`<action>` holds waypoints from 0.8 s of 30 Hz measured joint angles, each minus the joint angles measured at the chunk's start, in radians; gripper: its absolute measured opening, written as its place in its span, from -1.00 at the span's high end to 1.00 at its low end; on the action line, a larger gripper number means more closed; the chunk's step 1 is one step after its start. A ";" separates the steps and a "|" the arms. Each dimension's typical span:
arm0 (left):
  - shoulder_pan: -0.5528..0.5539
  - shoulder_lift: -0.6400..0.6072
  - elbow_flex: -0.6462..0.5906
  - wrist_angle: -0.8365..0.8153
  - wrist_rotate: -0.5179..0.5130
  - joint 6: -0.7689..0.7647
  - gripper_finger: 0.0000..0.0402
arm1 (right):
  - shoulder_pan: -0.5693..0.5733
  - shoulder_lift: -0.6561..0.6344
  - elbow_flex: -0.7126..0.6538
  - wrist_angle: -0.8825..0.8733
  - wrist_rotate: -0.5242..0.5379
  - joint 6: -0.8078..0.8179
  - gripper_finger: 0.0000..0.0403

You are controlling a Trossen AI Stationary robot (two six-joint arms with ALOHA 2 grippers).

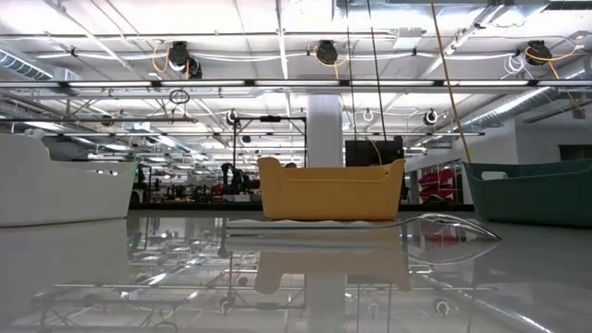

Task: Sort silverware by color (type)
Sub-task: Put the black spoon into the white bin

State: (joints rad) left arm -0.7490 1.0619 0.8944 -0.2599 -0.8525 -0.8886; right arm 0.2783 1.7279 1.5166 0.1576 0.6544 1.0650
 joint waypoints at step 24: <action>0.211 0.111 0.001 0.347 0.174 0.334 -0.32 | -0.018 0.000 0.000 0.175 0.000 -0.195 1.00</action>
State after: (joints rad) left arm -0.5379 1.1728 0.8951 0.0870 -0.6786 -0.5545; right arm 0.2604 1.7275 1.5167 0.3322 0.6544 0.8696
